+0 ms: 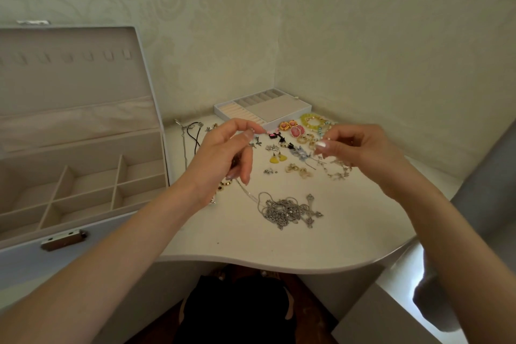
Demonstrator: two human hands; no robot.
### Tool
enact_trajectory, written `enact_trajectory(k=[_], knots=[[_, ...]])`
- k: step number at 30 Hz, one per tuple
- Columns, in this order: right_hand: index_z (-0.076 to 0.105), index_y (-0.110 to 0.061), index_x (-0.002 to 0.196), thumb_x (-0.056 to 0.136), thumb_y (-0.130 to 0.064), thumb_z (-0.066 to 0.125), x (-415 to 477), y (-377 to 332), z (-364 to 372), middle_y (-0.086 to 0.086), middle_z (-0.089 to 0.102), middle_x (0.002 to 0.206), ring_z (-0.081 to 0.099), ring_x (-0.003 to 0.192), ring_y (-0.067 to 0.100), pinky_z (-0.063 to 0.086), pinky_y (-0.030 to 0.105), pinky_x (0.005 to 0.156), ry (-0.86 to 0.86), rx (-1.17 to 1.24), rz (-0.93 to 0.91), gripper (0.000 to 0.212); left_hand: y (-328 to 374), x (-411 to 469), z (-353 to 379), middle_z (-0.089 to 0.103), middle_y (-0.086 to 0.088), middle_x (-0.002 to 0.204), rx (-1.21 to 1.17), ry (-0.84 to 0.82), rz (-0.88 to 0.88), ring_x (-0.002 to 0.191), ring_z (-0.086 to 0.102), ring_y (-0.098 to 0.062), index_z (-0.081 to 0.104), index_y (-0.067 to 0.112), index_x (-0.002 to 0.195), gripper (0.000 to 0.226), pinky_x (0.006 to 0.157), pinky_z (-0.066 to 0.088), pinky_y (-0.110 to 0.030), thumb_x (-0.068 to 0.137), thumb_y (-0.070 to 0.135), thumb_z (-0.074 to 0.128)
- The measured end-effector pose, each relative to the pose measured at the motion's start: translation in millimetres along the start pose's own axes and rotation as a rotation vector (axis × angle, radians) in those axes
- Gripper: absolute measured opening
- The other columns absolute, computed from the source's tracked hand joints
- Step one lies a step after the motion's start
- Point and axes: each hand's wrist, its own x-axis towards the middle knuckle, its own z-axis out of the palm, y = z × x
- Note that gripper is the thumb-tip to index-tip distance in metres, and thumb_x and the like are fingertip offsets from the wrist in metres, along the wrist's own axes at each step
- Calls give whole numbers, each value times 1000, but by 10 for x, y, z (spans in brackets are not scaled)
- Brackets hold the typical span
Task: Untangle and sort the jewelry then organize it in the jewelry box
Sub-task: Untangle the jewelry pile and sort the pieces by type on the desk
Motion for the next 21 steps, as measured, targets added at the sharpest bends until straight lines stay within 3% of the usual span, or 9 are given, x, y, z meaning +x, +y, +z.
enact_trajectory(k=[6, 10, 13, 16, 21], knots=[[73, -29, 63, 70, -37, 67, 11, -73, -15, -3, 61, 57, 40, 51, 10, 32, 17, 47, 2, 106, -18, 12, 7, -28, 57, 58, -3, 48, 156, -176, -62, 41, 37, -11, 60, 12, 93, 16, 43, 32, -16, 98, 11, 45], [72, -22, 67, 70, -36, 67, 8, -56, -1, 0, 60, 57, 42, 51, 13, 33, 18, 46, -13, 126, -29, 16, -79, -30, 90, 68, 6, 66, 559, -342, 41, 59, 57, -1, 62, 18, 90, 10, 63, 45, -18, 93, 13, 55], [71, -14, 73, 71, -34, 67, 3, -50, 8, 1, 60, 57, 43, 50, 12, 34, 18, 46, -15, 136, -24, 21, -148, -40, 130, 68, 10, 81, 737, -411, 111, 74, 61, 2, 65, 19, 92, 9, 73, 48, -17, 90, 12, 60], [70, -15, 73, 72, -34, 66, -4, -58, 8, 0, 60, 57, 44, 49, 12, 34, 18, 45, -15, 138, -24, 20, -153, -51, 161, 61, 13, 95, 850, -454, 143, 84, 60, 0, 65, 20, 96, 10, 82, 49, -27, 87, 17, 64], [70, -14, 74, 72, -35, 66, -25, -59, -4, 1, 60, 57, 44, 48, 12, 35, 18, 45, -18, 137, -21, 21, -143, -71, 144, 42, 12, 113, 1268, -487, 27, 90, 52, -6, 47, 28, 121, 56, 77, 43, -26, 75, 49, 71]])
